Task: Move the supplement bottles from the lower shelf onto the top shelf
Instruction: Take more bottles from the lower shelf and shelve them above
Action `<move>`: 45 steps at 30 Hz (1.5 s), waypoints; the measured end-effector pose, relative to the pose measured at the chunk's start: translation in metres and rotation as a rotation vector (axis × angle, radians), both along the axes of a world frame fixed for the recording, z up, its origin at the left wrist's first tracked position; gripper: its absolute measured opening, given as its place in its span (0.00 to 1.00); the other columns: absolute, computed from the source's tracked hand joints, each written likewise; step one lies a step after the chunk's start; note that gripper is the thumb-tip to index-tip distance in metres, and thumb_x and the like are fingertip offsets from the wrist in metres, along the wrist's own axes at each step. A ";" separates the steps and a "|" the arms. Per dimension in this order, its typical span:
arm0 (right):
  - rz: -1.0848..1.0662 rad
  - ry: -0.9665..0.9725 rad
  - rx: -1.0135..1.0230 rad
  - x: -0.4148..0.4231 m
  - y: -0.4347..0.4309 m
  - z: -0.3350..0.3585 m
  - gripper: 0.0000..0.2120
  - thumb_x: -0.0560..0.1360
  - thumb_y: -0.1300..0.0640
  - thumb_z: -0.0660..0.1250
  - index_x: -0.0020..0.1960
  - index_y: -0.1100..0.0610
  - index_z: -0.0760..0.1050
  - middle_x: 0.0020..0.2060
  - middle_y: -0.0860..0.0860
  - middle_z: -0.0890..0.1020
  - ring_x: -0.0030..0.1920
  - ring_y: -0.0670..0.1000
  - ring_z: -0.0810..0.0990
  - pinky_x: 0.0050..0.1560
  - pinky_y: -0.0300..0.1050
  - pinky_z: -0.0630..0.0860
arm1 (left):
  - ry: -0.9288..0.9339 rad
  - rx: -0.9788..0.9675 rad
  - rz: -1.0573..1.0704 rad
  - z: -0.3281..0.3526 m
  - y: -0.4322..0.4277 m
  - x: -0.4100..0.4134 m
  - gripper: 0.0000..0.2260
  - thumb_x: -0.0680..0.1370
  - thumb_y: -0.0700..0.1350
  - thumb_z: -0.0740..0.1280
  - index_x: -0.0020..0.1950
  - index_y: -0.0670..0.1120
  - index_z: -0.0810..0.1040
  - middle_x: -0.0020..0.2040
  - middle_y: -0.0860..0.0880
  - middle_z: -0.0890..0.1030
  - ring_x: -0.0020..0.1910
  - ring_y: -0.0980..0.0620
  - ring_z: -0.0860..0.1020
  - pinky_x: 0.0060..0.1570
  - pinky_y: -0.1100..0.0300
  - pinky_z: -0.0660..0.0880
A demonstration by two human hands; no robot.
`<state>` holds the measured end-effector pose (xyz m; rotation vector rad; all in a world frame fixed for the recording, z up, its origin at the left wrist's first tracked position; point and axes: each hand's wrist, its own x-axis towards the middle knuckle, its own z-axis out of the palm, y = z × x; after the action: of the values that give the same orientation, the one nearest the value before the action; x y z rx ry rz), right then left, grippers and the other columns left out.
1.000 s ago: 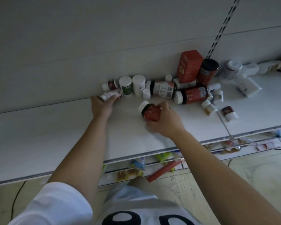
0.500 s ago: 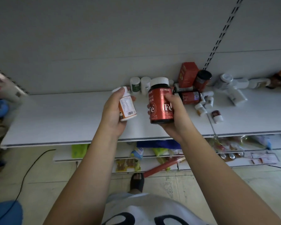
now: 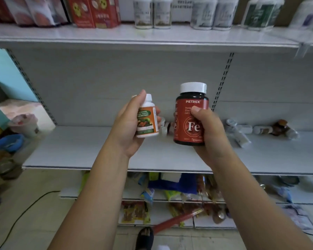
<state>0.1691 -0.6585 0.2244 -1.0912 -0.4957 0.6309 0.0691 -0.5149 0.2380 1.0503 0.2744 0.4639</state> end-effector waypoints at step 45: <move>0.289 -0.744 -0.130 -0.061 0.403 0.206 0.24 0.72 0.52 0.72 0.63 0.52 0.65 0.52 0.49 0.80 0.53 0.51 0.81 0.54 0.52 0.78 | -0.028 0.607 0.542 0.172 0.387 -0.120 0.08 0.82 0.48 0.62 0.51 0.48 0.80 0.42 0.49 0.84 0.41 0.54 0.83 0.38 0.57 0.80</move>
<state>0.1077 -0.2554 0.4300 -1.3828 -1.2857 0.4939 -0.0507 -0.1275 0.4104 1.5620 0.4089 1.0952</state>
